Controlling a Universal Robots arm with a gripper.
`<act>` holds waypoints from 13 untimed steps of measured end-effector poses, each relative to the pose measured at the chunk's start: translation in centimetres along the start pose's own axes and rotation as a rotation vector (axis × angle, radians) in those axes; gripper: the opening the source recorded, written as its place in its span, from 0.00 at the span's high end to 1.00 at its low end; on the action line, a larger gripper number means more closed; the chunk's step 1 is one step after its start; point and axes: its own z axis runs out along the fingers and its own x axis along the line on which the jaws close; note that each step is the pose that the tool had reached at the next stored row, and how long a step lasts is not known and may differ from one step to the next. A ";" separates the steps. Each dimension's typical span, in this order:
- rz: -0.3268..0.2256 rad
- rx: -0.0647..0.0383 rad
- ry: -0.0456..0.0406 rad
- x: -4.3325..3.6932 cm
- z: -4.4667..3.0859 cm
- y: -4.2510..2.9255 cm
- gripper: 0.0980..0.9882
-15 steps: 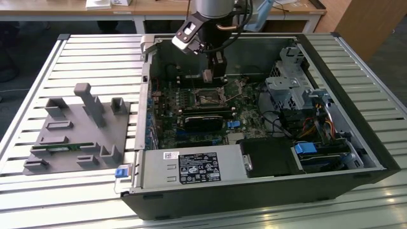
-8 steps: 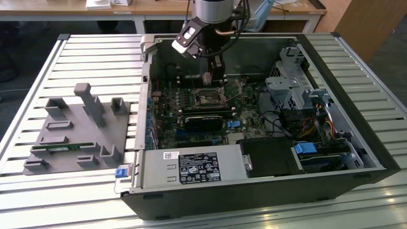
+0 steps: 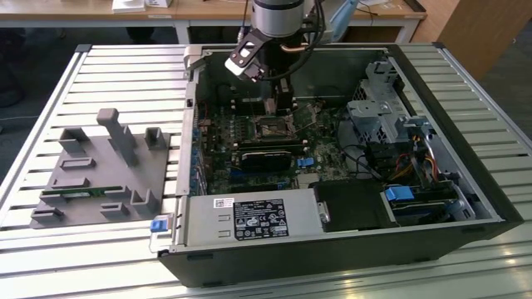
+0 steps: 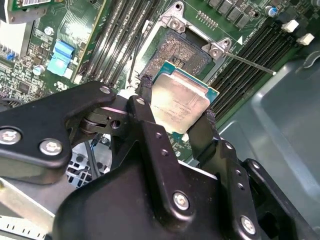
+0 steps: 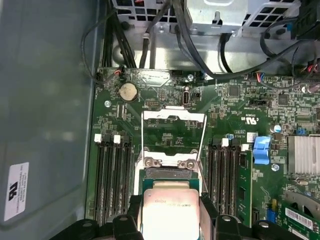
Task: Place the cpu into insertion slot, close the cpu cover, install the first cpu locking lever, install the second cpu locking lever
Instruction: 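Place the cpu into insertion slot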
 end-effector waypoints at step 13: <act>0.000 0.000 0.0000 0.00 0.56 -0.05 0.51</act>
